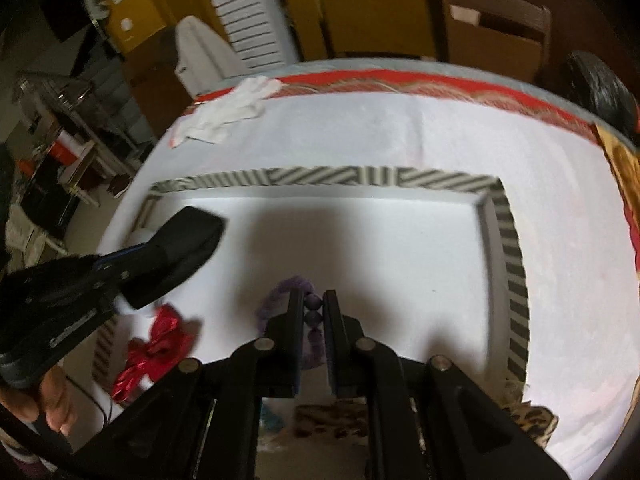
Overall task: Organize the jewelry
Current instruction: 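Carry the pouch and purple bracelet into the tray and open both tools, then withdraw both tools from the tray toward the remaining bracelets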
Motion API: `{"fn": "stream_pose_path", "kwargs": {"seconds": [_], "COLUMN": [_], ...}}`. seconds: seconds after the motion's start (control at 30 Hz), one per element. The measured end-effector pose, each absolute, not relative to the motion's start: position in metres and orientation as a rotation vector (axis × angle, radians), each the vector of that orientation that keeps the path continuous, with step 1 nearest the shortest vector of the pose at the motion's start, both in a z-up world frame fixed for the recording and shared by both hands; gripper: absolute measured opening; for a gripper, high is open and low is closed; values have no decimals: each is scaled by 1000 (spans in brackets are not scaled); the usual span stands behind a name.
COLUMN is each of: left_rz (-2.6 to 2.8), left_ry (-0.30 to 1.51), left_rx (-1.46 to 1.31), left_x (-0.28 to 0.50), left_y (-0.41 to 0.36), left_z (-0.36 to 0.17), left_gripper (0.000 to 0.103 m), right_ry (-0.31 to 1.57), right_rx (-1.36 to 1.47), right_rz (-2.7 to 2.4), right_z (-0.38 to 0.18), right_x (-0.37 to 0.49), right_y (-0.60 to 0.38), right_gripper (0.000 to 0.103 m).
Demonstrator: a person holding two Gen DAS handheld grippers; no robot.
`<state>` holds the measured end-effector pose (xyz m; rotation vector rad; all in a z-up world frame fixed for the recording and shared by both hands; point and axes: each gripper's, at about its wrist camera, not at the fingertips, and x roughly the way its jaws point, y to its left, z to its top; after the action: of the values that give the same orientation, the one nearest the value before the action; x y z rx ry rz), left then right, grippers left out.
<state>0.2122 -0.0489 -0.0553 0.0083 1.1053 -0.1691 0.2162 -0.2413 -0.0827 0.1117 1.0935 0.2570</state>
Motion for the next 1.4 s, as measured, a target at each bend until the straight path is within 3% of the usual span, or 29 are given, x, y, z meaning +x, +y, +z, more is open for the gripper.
{"fn": "stream_pose_path", "kwargs": {"seconds": [0.37, 0.43, 0.57, 0.67, 0.93, 1.4], "left_rz": [-169, -166, -149, -137, -106, -83], "left_ry": [1107, 1105, 1097, 1088, 1055, 996], "left_rx": [3, 14, 16, 18, -1, 23], "left_x": [214, 214, 211, 207, 189, 136], "left_y": [-51, -53, -52, -49, -42, -46], "left_z": [-62, -61, -58, -53, -32, -8], "left_gripper": [15, 19, 42, 43, 45, 45], "right_ry": [1129, 1122, 1108, 1093, 1034, 1003], "right_rx": [84, 49, 30, 48, 91, 121], "right_rz": [216, 217, 217, 216, 235, 253], "right_z": [-109, -107, -101, -92, -59, -30], "right_x": [220, 218, 213, 205, 173, 119], "right_y": [-240, -236, -233, -236, -240, -243], "right_gripper": [9, 15, 25, 27, 47, 52]}}
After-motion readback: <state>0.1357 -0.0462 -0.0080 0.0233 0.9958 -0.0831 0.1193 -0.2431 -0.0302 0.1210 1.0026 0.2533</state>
